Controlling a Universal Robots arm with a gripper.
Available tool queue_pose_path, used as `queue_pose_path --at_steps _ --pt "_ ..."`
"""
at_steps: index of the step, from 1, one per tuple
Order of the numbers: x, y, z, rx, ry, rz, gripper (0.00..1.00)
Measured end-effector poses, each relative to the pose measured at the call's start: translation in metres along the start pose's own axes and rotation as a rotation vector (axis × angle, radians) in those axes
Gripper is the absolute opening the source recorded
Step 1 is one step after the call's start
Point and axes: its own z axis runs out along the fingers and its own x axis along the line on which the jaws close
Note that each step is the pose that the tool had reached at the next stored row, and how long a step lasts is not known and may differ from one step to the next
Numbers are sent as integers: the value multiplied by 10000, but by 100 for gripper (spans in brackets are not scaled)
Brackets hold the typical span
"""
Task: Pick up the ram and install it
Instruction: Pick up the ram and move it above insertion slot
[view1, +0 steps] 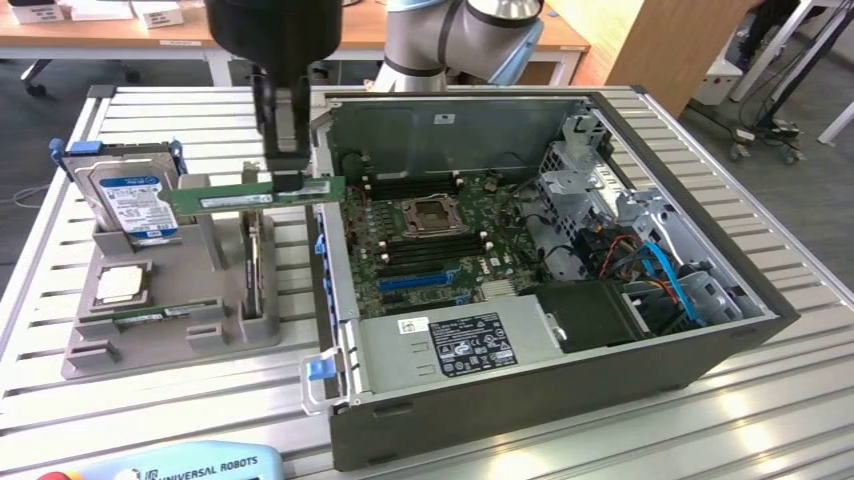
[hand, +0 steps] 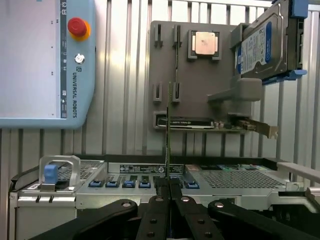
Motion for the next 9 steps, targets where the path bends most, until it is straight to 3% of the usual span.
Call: queue_pose_path --at_steps 9 --pt "1 -407 -19 1 0 0 11"
